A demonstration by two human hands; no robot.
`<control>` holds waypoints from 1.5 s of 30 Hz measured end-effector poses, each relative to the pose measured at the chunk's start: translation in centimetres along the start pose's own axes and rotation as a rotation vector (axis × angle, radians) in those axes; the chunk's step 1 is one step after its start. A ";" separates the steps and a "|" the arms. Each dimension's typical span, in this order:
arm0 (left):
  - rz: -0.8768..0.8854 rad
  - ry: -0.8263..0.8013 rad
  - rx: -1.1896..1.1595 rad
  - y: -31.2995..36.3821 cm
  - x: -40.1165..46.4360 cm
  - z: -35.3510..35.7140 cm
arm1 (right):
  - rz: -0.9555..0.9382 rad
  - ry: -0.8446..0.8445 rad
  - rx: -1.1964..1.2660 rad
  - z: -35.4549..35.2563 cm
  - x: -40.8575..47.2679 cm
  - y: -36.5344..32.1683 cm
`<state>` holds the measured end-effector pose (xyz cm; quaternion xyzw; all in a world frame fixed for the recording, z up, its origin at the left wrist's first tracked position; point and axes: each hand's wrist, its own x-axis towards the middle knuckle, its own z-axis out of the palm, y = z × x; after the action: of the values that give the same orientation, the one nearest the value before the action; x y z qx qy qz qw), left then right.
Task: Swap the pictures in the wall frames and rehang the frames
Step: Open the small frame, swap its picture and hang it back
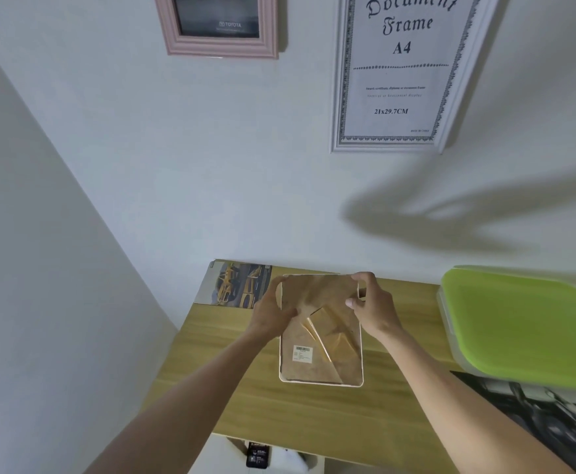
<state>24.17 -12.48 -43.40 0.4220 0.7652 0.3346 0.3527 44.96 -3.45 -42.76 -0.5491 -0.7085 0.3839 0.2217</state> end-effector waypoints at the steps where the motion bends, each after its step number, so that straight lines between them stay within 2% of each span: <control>1: -0.036 -0.014 -0.048 0.0 0.0 -0.1 | 0.023 -0.008 0.018 0.1 0.0 0.1; 9: -0.183 -0.012 -0.171 -0.2 0.6 -0.7 | 0.160 -0.042 0.109 1.3 0.2 1.6; 16: -0.370 0.086 -0.340 -2.4 1.4 0.0 | 0.249 -0.112 0.324 3.7 0.2 4.0; 21: -0.444 0.116 -0.348 -5.1 2.6 1.6 | 0.319 -0.184 0.219 4.6 0.5 5.7; 28: -0.472 0.067 -0.298 -6.8 4.2 3.1 | 0.342 -0.213 -0.006 5.8 1.9 7.6; 34: -0.453 -0.009 -0.221 -7.6 5.2 3.8 | 0.441 -0.226 0.020 6.6 2.4 8.8; 41: -0.429 0.028 -0.104 -8.9 5.0 4.2 | 0.483 -0.204 0.070 7.8 1.8 9.0; 45: -0.393 -0.014 -0.089 -9.3 5.1 3.9 | 0.514 -0.240 0.123 7.8 2.0 9.2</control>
<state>21.51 -11.03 -54.33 0.2509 0.8148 0.2899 0.4348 44.20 -2.99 -54.99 -0.6467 -0.5426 0.5322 0.0646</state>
